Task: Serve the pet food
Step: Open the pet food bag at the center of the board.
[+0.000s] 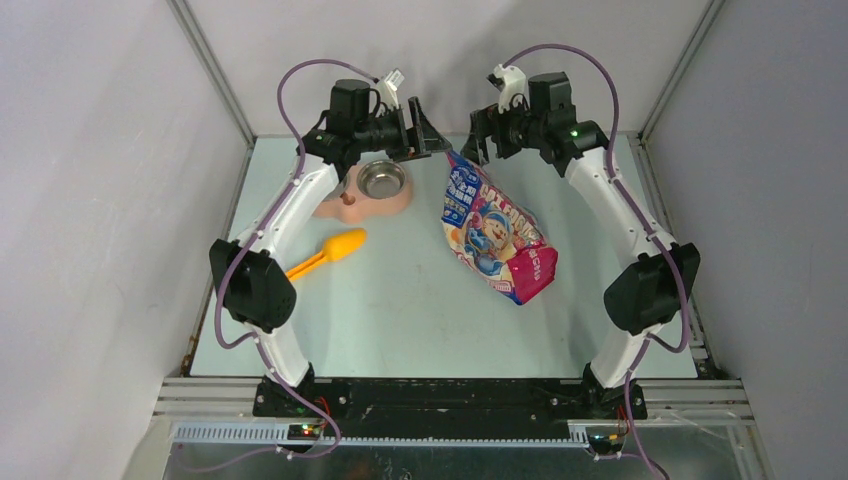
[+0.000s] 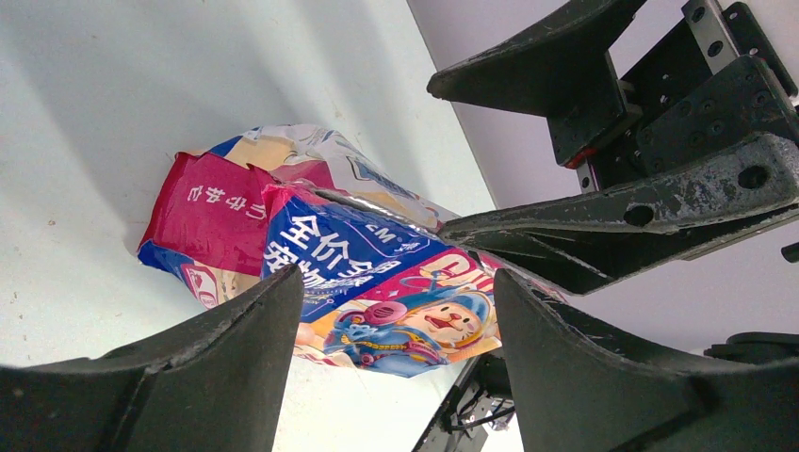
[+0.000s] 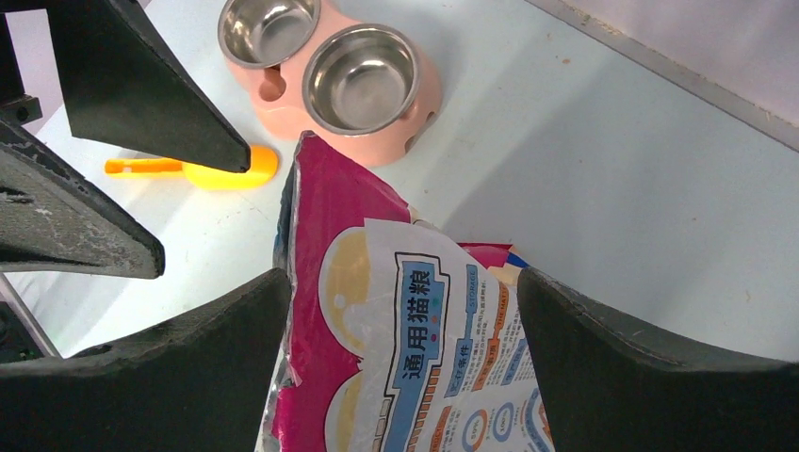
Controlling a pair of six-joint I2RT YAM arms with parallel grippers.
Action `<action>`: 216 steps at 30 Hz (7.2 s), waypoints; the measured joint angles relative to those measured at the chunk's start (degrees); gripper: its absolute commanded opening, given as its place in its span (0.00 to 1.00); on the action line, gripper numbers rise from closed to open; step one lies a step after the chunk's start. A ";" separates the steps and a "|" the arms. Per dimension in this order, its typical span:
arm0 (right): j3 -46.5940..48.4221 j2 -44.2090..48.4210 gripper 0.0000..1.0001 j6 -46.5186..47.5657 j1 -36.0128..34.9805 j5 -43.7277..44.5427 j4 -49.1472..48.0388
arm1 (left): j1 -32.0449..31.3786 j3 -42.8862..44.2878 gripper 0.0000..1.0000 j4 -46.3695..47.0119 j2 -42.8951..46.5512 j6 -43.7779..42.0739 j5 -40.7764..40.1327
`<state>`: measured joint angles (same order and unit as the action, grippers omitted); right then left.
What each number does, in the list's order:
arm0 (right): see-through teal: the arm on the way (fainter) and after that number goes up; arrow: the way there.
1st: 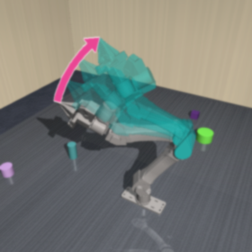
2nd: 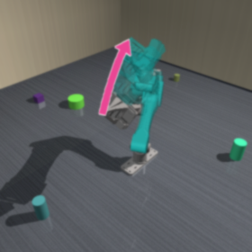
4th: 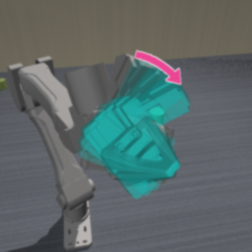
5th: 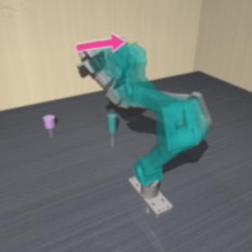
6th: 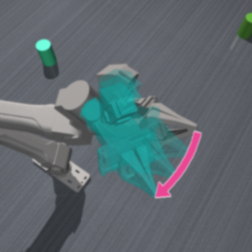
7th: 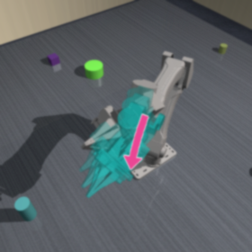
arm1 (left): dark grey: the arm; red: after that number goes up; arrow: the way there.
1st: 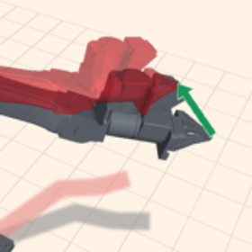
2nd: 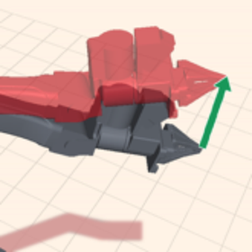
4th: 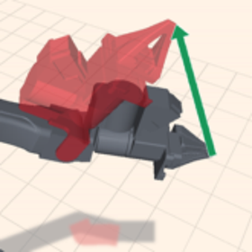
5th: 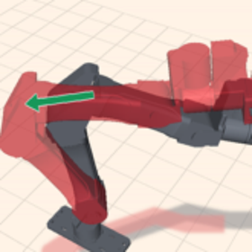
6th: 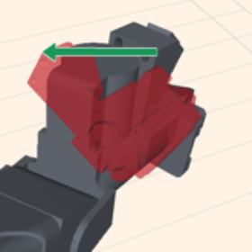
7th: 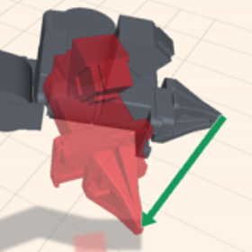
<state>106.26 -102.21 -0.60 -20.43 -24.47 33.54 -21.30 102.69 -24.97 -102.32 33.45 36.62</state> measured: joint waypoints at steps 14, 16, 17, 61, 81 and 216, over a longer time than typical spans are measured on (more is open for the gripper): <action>0.20 0.00 0.93 3.78 -2.51 5.53 0.35 | 0.00 0.00 0.79 0.00 0.00 0.00 0.00; 0.20 0.00 0.92 4.68 -3.19 7.41 0.42 | 0.00 0.00 0.79 0.00 0.00 0.00 0.00; 0.22 0.00 0.92 5.16 -3.50 8.44 0.46 | 0.00 0.00 0.79 0.00 0.00 0.00 0.02; 0.48 3.54 0.94 14.58 -8.11 18.34 2.56 | 0.00 0.00 0.79 0.00 0.00 -0.02 0.00; 1.70 1.68 0.94 9.86 -6.49 18.49 -0.02 | 1.55 1.20 0.72 -1.75 -6.80 -0.48 -0.02; 4.70 -1.90 0.95 8.20 -9.27 18.71 8.00 | 2.78 -4.46 0.43 13.79 -7.72 7.39 10.12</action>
<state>110.96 -104.12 7.60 -29.69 -5.76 41.54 -18.52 98.24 -11.18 -110.04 40.84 46.74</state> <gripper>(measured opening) 0.950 0.424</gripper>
